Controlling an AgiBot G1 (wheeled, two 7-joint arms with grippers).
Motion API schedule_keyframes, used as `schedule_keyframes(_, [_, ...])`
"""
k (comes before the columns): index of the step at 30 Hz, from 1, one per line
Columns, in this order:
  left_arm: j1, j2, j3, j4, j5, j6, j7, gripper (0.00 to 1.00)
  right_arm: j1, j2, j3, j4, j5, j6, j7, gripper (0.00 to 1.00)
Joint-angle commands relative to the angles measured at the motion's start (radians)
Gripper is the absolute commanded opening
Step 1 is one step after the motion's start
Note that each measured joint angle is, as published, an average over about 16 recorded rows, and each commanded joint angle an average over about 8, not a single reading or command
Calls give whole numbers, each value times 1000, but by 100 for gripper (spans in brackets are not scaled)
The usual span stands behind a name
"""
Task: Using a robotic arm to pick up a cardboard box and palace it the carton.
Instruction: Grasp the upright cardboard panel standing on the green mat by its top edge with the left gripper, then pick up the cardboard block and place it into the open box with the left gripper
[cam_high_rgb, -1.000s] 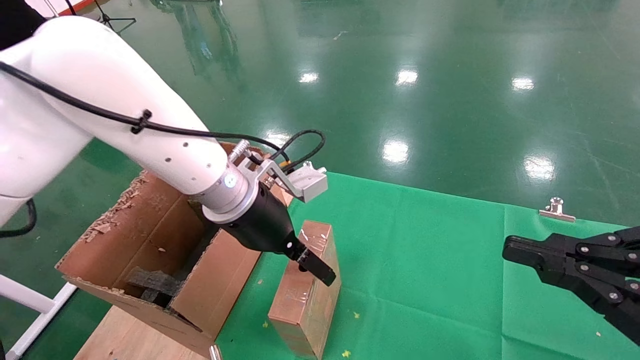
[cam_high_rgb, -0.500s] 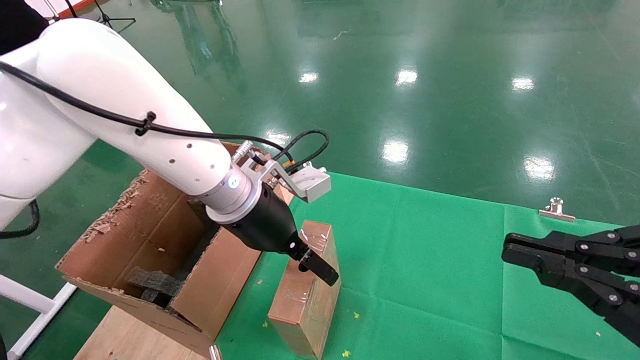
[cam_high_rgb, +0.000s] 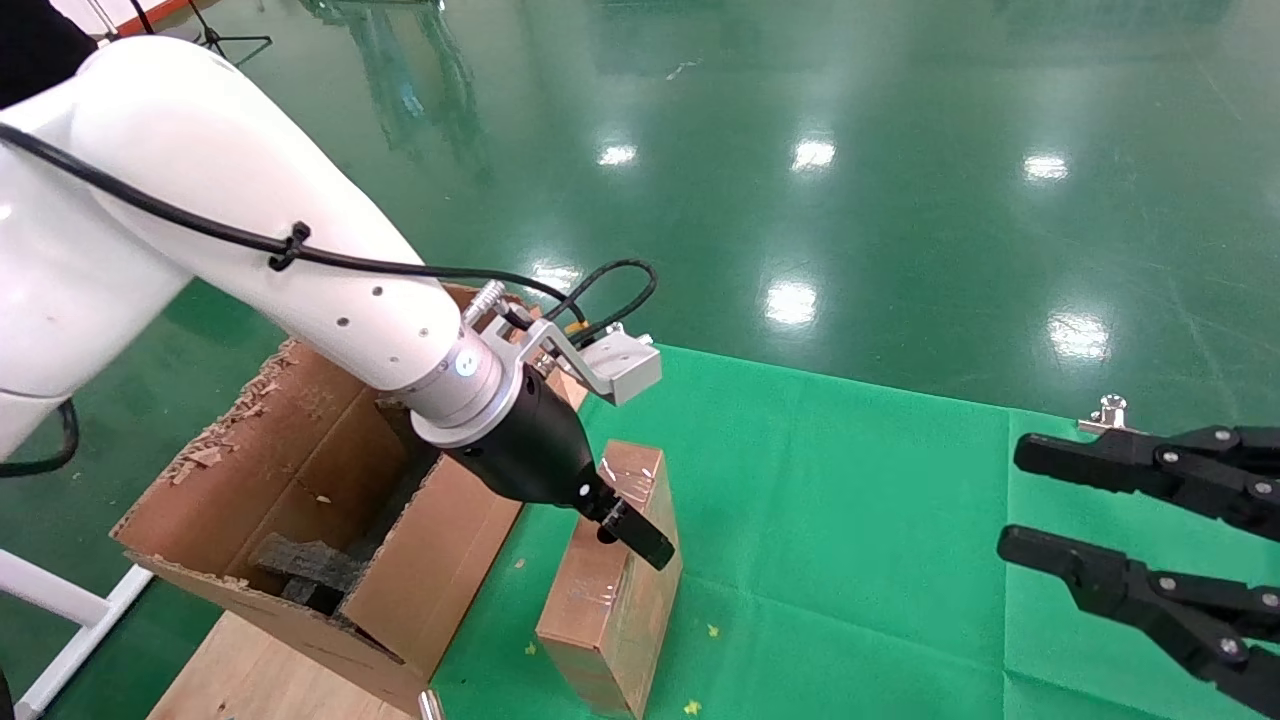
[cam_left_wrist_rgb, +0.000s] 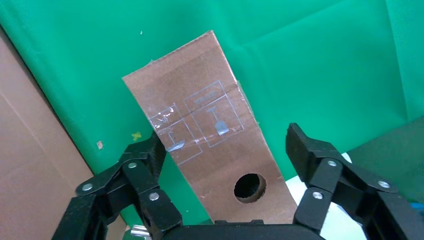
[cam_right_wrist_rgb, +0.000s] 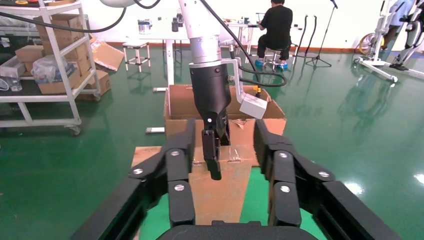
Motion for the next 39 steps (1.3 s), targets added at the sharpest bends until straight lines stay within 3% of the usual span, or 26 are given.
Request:
schedule_keyframes(1, [0, 0, 0, 0, 0, 0, 0, 0, 0, 0, 0, 0, 0, 0, 0, 100])
schedule_keyframes(13, [0, -2, -2, 7, -1, -1, 5, 0, 0, 0, 0, 0, 0, 0, 0, 100])
schedule_keyframes(18, [-2, -27, -22, 14, -40, -13, 54, 0, 0, 0, 0, 0, 0, 0, 0, 100])
schedule_keyframes(27, [-98, -167, -143, 8, -131, -74, 223, 0, 0, 0, 0, 0, 0, 0, 0, 100])
schedule_keyframes(39, [-270, -369, -239, 87, -32, -99, 444, 0, 0, 0, 0, 0, 0, 0, 0, 100])
